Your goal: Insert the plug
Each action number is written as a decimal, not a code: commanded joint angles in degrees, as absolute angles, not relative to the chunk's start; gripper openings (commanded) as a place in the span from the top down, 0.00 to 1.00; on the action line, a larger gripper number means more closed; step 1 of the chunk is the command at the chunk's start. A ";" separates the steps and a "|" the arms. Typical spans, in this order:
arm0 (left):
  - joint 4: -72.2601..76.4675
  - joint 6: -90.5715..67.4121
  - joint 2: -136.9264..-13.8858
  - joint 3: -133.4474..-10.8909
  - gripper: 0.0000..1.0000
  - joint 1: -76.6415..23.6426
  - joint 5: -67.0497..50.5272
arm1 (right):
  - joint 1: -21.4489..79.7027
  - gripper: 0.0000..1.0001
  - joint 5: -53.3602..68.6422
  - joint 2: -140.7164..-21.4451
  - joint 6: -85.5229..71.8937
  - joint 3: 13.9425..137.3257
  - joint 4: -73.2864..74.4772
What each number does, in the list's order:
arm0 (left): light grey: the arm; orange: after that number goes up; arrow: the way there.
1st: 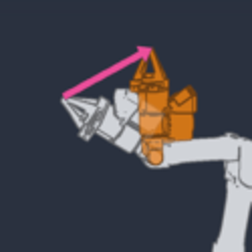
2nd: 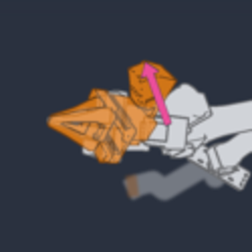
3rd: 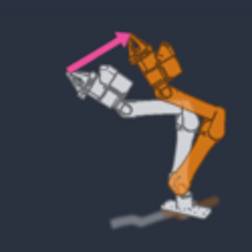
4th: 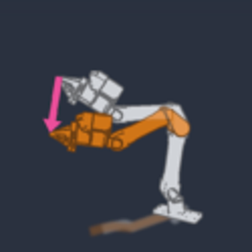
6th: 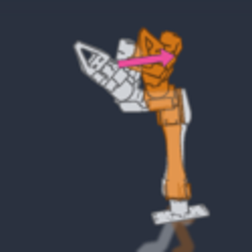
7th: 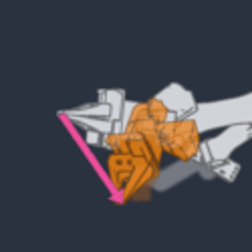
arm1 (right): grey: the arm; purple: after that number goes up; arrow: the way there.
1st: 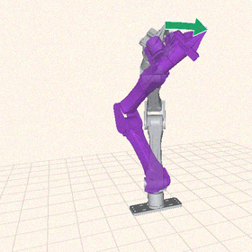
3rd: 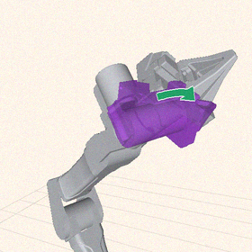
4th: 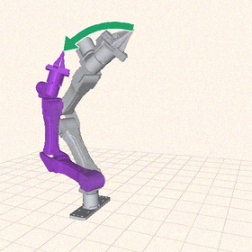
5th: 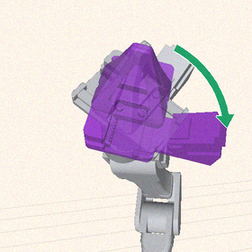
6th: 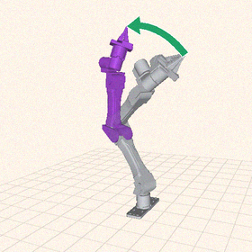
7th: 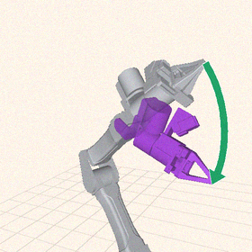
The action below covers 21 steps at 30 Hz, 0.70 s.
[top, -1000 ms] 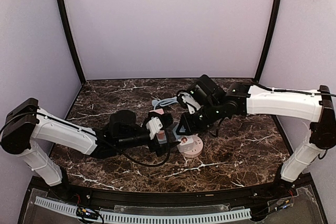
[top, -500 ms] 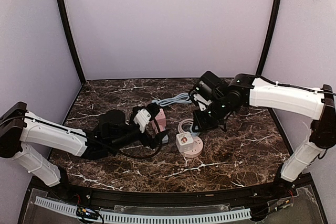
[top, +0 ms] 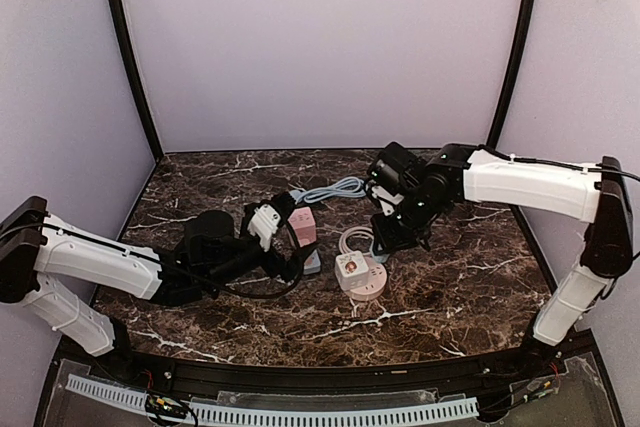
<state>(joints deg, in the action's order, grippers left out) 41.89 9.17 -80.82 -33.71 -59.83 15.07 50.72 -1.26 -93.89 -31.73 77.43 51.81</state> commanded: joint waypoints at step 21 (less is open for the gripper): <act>41.71 5.76 -79.46 -32.26 0.01 -58.63 12.47 | 49.61 1.00 1.55 -99.00 -31.51 71.29 43.00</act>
